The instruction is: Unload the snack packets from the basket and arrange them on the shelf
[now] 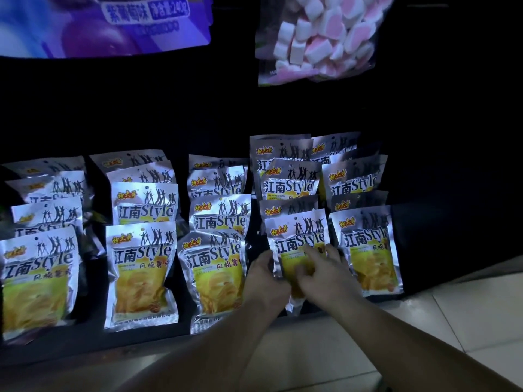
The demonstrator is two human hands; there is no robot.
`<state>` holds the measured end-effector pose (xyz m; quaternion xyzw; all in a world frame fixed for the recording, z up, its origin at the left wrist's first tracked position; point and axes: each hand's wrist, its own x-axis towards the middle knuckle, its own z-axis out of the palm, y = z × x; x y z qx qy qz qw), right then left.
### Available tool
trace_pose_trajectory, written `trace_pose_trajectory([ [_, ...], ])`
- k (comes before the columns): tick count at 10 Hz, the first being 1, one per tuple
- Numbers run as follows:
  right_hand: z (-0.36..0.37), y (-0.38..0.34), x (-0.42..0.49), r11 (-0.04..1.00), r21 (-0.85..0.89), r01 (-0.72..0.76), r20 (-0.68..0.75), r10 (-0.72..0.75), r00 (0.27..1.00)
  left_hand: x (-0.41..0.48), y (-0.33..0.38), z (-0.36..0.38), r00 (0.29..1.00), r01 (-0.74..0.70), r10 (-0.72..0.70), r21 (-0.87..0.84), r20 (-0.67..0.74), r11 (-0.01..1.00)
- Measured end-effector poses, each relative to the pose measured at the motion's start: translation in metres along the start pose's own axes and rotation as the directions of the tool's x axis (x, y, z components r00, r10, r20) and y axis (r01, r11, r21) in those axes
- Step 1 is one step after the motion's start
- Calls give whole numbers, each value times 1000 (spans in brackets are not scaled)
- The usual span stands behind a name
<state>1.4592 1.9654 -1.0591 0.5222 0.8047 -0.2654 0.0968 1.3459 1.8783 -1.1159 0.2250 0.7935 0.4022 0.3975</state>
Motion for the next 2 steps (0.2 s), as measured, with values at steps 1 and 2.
trace_pose_trajectory([
  [1,-23,-7,-9,998,48,-33,-16,34,999,-7,15,-11,999,-20,19,15,38,1000],
  [2,-46,-16,-28,993,116,-15,35,11,999,-22,35,-31,994,-47,44,26,104,999],
])
